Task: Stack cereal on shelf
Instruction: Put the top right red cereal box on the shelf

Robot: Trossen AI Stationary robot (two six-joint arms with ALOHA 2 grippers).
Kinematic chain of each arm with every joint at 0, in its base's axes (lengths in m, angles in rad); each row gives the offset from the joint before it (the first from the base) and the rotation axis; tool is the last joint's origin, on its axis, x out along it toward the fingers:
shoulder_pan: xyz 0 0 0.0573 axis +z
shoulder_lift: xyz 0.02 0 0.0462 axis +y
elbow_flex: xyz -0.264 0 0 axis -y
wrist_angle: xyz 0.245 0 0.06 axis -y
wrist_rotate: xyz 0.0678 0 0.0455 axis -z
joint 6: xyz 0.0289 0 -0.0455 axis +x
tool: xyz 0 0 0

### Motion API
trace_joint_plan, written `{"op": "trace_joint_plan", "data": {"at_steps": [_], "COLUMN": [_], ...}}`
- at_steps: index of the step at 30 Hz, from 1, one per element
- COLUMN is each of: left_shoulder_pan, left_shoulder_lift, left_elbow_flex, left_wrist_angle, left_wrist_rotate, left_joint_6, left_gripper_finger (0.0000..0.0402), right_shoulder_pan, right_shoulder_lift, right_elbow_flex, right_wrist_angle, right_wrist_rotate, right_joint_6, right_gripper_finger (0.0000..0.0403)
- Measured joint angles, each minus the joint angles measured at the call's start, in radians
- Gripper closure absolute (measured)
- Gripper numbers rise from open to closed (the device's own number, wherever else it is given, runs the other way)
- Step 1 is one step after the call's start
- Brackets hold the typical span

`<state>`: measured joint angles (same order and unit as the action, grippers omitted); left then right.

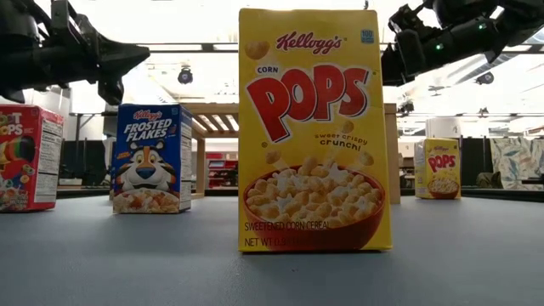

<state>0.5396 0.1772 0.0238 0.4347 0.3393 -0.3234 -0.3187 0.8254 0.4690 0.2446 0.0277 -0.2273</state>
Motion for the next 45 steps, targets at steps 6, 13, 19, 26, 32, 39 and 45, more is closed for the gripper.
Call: {"op": "trace_joint_plan", "data": {"at_steps": [6,13,19,26,32,39,45], "left_shoulder_pan": [0.0,0.0,-0.004,-0.056,-0.212,-0.489,-0.628], "left_shoulder_lift": [0.0,0.001,0.034,0.265,0.467,0.65,0.827], "left_elbow_flex": [0.0,0.0,0.204,0.518,0.656,0.907,1.01], "left_wrist_angle": [0.01,0.053,-0.207,-0.553,-0.592,-0.755,-0.88], "left_wrist_rotate": [0.001,-0.007,-0.027,-0.121,-0.153,-0.477,-0.62], "left_joint_6": [-0.023,-0.014,0.075,0.224,0.318,0.417,0.354], "left_gripper_finger": [0.0402,0.0402,0.0402,0.0392,0.0355,0.0347,0.0313], "right_shoulder_pan": [0.0,0.0,0.0,0.0,0.0,0.0,0.0], "right_shoulder_lift": [0.007,0.007,0.007,0.007,0.007,-0.003,-0.004], "right_elbow_flex": [0.0,0.0,0.0,0.0,0.0,0.0,0.0], "right_wrist_angle": [0.0,0.0,0.0,0.0,0.0,-0.004,-0.004], "right_wrist_rotate": [0.0,0.0,0.0,0.0,-0.001,-0.001,-0.001], "right_joint_6": [-0.017,-0.019,-0.019,-0.016,-0.012,-0.033,-0.06], "right_gripper_finger": [0.017,0.017,0.017,0.017,0.017,0.017,0.017]}}
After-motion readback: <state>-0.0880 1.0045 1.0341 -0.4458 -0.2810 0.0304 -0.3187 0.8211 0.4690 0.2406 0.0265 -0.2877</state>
